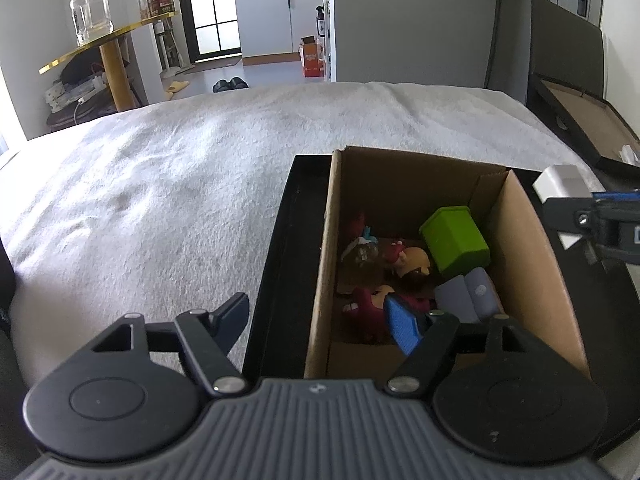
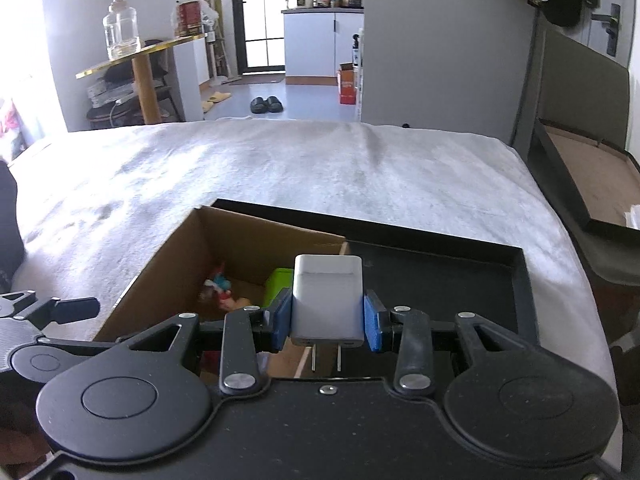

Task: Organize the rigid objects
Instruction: 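Carry the white charger plug into the box and open the right gripper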

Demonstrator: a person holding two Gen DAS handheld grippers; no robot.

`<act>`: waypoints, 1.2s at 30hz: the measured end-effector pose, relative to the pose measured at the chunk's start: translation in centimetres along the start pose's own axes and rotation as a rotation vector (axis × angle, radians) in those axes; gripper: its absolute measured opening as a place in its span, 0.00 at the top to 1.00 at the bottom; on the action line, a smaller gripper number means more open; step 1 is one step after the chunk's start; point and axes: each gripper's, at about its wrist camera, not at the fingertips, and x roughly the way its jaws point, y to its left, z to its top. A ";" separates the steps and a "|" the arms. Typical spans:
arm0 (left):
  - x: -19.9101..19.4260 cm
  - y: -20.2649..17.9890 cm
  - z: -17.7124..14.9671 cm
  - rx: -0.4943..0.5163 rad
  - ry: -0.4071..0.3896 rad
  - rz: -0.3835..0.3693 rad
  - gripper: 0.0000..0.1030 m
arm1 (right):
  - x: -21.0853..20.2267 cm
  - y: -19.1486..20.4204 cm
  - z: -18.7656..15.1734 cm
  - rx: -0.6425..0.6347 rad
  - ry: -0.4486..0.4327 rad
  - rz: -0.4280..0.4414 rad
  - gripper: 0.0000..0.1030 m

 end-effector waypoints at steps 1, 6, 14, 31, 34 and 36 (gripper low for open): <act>0.0 0.0 0.0 -0.001 -0.002 -0.001 0.29 | 0.1 0.2 0.1 -0.002 0.002 0.002 0.65; -0.1 0.2 0.0 -0.008 -0.003 -0.015 0.40 | 0.4 1.2 0.0 -0.018 0.008 0.015 0.65; 0.4 0.8 -0.4 -0.040 0.026 -0.065 0.77 | 0.4 2.5 -0.6 -0.047 0.040 0.056 0.65; 0.2 1.2 -0.3 -0.043 0.011 -0.068 0.82 | 2.3 4.9 -2.3 -0.118 0.150 0.057 0.64; 0.1 1.1 -0.1 -0.029 -0.001 -0.060 0.82 | 2.1 4.6 -2.6 -0.108 0.135 0.053 0.63; 0.3 1.0 -0.2 -0.025 0.010 -0.058 0.82 | 1.7 4.3 -2.7 -0.096 0.122 0.058 0.61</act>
